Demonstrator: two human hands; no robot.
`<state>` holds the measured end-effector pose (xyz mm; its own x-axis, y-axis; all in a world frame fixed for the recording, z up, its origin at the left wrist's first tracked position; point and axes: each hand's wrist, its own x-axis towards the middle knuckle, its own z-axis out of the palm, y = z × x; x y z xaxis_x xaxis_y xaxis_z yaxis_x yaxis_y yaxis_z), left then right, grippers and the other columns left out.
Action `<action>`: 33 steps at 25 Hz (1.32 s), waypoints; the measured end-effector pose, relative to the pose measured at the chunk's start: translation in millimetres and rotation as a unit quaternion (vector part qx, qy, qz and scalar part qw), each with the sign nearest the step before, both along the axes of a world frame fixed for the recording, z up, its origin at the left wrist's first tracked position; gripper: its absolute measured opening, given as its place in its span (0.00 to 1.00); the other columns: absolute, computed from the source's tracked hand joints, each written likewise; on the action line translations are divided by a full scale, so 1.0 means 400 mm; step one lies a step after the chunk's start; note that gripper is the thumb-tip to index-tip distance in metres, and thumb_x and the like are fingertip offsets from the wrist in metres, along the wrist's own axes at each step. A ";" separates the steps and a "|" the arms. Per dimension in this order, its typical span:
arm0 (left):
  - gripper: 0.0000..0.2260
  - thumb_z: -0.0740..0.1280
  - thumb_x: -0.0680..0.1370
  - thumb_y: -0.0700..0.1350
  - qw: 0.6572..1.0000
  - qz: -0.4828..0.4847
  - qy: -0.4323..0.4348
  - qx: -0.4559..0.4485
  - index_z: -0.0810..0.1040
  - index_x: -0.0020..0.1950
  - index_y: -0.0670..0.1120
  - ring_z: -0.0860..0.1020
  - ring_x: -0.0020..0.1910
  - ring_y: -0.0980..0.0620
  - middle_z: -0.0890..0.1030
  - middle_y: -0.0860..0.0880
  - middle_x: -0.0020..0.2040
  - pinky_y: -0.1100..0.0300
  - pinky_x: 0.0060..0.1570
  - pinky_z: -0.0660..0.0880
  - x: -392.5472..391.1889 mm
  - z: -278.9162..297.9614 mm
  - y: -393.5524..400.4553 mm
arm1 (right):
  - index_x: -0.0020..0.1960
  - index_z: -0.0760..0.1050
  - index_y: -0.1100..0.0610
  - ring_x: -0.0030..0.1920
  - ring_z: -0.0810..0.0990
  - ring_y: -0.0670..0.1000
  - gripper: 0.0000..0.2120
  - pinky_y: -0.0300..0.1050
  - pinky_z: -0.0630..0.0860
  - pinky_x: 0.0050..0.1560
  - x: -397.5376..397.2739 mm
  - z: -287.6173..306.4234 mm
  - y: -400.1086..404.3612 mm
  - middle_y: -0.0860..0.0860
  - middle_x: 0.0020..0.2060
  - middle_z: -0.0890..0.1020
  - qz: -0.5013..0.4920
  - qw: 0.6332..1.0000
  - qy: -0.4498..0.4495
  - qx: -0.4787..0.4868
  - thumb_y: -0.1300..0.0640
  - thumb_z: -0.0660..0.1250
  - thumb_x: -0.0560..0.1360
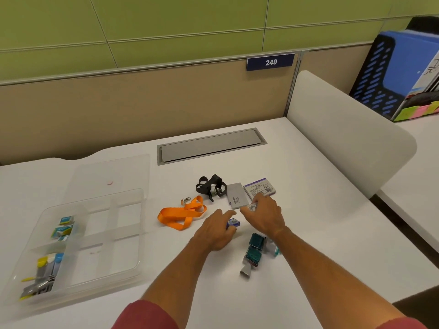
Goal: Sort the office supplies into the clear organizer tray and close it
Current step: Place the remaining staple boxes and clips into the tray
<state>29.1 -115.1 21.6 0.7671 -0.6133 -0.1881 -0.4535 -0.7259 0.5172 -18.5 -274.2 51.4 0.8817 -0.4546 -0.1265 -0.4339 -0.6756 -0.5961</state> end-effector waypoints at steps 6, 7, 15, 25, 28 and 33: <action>0.16 0.56 0.80 0.51 0.999 0.037 -0.009 0.001 0.70 0.68 0.54 0.71 0.49 0.50 0.71 0.44 0.54 0.59 0.45 0.67 -0.015 0.034 0.086 | 0.53 0.73 0.52 0.52 0.78 0.59 0.15 0.52 0.79 0.52 -0.002 0.021 0.077 0.56 0.57 0.78 0.043 0.999 0.008 -0.020 0.43 0.61 0.73; 0.15 0.56 0.80 0.51 0.999 0.041 -0.014 -0.006 0.71 0.66 0.54 0.72 0.49 0.49 0.72 0.44 0.54 0.58 0.45 0.68 -0.017 0.041 0.102 | 0.52 0.74 0.53 0.51 0.78 0.59 0.15 0.52 0.79 0.52 0.000 0.026 0.091 0.57 0.55 0.79 0.049 0.999 0.008 -0.020 0.43 0.60 0.73; 0.15 0.60 0.79 0.51 0.995 0.088 -0.027 -0.046 0.68 0.64 0.49 0.71 0.35 0.55 0.75 0.49 0.42 0.63 0.32 0.64 -0.024 0.111 0.258 | 0.49 0.73 0.53 0.45 0.75 0.54 0.13 0.44 0.70 0.42 0.038 0.059 0.233 0.55 0.47 0.77 0.111 0.993 -0.016 -0.040 0.44 0.62 0.74; 0.12 0.64 0.76 0.51 0.987 0.143 -0.054 -0.040 0.67 0.57 0.50 0.74 0.43 0.49 0.75 0.46 0.47 0.60 0.37 0.69 0.045 0.162 0.493 | 0.53 0.75 0.54 0.50 0.77 0.56 0.13 0.46 0.74 0.48 0.099 0.093 0.466 0.55 0.50 0.77 0.129 0.991 -0.012 -0.044 0.48 0.62 0.73; 0.12 0.64 0.77 0.50 0.986 0.161 -0.040 -0.037 0.67 0.58 0.50 0.77 0.45 0.49 0.77 0.46 0.51 0.57 0.42 0.75 0.072 0.159 0.563 | 0.54 0.74 0.54 0.51 0.77 0.55 0.15 0.48 0.76 0.49 0.117 0.095 0.541 0.55 0.51 0.77 0.131 0.989 -0.011 -0.062 0.45 0.62 0.73; 0.17 0.67 0.77 0.49 0.986 0.162 -0.026 -0.030 0.65 0.62 0.51 0.76 0.47 0.52 0.76 0.47 0.57 0.66 0.41 0.73 0.113 0.138 0.665 | 0.55 0.73 0.54 0.51 0.77 0.55 0.15 0.47 0.75 0.49 0.144 0.091 0.632 0.55 0.51 0.77 0.131 0.988 -0.004 -0.084 0.46 0.62 0.73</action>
